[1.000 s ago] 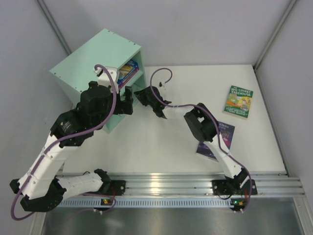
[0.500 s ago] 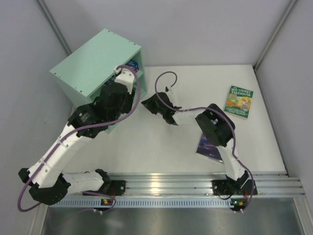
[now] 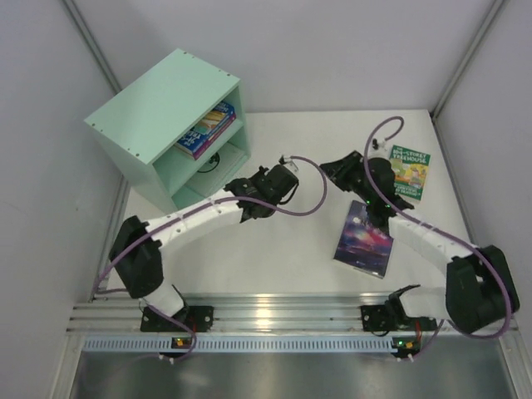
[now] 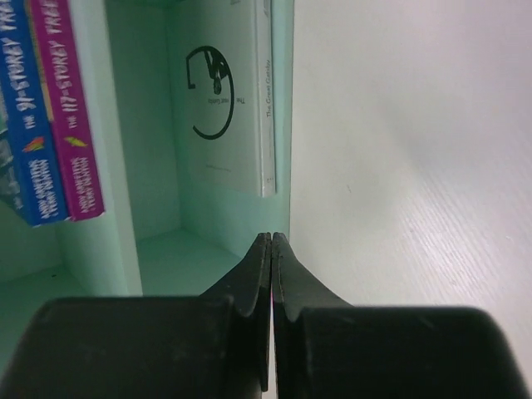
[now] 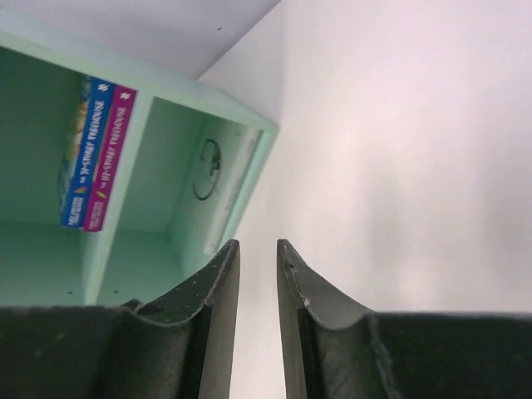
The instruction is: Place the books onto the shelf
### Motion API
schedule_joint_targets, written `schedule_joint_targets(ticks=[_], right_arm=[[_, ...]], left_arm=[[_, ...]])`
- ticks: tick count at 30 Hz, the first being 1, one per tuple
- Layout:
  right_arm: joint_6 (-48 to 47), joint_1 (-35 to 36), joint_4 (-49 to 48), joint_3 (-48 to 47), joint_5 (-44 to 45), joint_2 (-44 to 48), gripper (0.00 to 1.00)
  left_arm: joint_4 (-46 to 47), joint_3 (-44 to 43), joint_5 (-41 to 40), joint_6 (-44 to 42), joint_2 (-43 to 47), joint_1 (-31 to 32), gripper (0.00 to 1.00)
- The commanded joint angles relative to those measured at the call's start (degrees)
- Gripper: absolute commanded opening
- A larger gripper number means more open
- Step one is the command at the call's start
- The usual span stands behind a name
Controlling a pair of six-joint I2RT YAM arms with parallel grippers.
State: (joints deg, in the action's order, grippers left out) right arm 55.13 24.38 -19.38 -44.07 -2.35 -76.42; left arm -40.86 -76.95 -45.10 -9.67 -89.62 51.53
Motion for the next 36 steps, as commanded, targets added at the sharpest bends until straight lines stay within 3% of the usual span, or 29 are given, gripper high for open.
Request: schedule_joint_targets(ticks=[1, 7, 15, 36], right_arm=[[-4.5, -7.0, 2.1, 7.0, -9.4, 10.9, 0.24], [-5.2, -19.8, 2.2, 15.3, -20.9, 21.8, 0.24], [-2.8, -31.9, -3.5, 18.1, -34.3, 20.2, 0.24], [1.6, -35.8, -11.7, 20.7, -37.5, 16.3, 0.23]], left_arm=[[7.9, 1.5, -5.9, -6.1, -6.1, -2.0, 0.00], [8.9, 0.0, -4.2, -4.8, -16.4, -7.2, 0.00], [10.4, 1.3, -3.4, -5.1, -22.4, -14.7, 0.00], [15.1, 3.7, -1.0, -8.3, -24.9, -20.7, 0.00]])
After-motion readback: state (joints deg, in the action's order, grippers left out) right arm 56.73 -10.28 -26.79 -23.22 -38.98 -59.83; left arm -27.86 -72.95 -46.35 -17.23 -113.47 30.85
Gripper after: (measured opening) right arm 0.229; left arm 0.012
